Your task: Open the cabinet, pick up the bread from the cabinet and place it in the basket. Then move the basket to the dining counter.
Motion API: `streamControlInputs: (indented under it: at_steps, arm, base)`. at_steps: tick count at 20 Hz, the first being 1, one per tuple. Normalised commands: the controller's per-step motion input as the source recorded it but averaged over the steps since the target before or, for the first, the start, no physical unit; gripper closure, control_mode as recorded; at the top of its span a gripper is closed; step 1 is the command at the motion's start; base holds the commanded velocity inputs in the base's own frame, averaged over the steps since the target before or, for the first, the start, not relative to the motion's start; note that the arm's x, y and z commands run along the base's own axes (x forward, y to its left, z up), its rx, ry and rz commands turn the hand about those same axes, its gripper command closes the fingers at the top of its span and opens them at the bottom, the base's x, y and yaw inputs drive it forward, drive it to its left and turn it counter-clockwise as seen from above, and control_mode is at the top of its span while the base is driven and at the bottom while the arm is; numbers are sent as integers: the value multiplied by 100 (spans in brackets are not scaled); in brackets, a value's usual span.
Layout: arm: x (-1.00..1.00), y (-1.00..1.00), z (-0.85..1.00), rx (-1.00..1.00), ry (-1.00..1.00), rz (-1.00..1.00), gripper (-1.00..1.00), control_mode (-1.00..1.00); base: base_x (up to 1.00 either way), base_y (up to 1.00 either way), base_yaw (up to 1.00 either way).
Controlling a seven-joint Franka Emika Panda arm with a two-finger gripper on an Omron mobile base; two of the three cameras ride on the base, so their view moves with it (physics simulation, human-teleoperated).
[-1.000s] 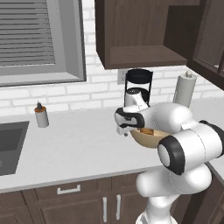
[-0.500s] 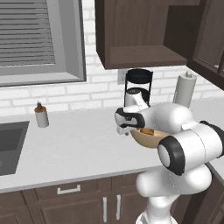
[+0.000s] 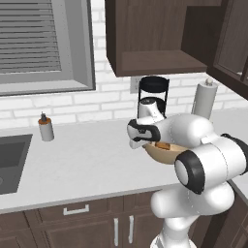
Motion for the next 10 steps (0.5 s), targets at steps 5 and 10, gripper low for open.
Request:
streamControlInputs:
  at_steps: [5,10]
  arm:
    - [-17,0,7,0,0,0,100,-100]
    - [-45,6,25,-6,-2,1,100,-100]
  base:
    - [0,0,0]
    - [0,0,0]
